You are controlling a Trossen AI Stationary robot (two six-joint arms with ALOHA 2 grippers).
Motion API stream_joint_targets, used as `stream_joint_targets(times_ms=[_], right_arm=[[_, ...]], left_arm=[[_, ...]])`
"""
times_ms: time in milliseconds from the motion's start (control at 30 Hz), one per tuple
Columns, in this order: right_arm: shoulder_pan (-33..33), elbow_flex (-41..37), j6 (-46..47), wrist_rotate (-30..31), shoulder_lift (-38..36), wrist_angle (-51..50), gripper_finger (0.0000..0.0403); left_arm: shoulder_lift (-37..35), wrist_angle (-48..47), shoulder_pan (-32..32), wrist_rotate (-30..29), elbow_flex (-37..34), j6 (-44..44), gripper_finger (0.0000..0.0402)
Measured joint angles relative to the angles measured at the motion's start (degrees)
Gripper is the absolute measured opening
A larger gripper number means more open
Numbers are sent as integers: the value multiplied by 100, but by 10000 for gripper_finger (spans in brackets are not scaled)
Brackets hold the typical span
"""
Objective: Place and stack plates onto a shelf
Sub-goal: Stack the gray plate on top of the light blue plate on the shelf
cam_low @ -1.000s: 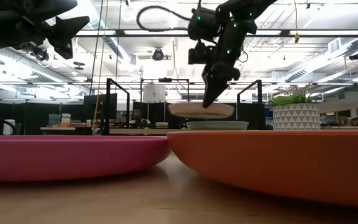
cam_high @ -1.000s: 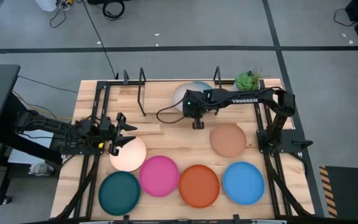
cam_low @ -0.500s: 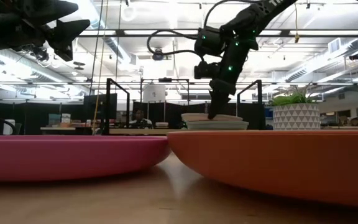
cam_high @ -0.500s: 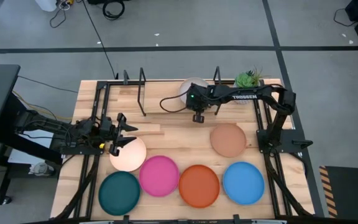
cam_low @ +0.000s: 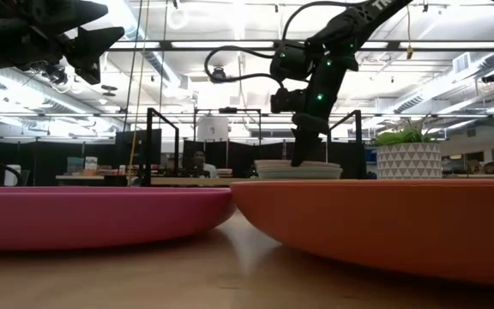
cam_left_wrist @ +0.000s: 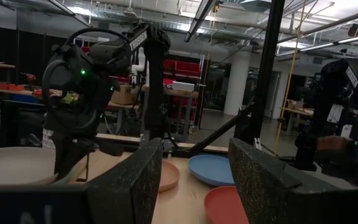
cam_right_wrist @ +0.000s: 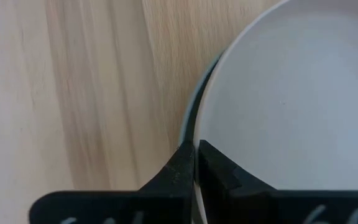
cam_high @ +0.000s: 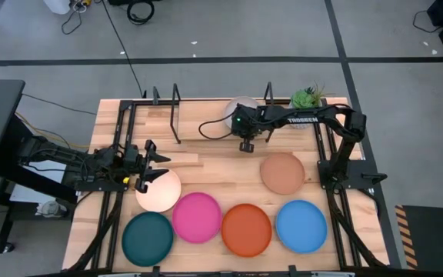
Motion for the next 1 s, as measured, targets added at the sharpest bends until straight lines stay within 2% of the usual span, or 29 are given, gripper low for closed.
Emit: stream_joint_targets(times_ms=[567,867,1000], right_arm=[[4,59,2,-173,-2,-190,27],[4,59,-65,-175,-2,-166,78],[52,310,-90,-167,-15,-585,92]], left_arm=[[-2,2,0,0,0,0,192],[0,2,0,0,-1,-2,192],[-1,2,0,0,-1,-2,192]])
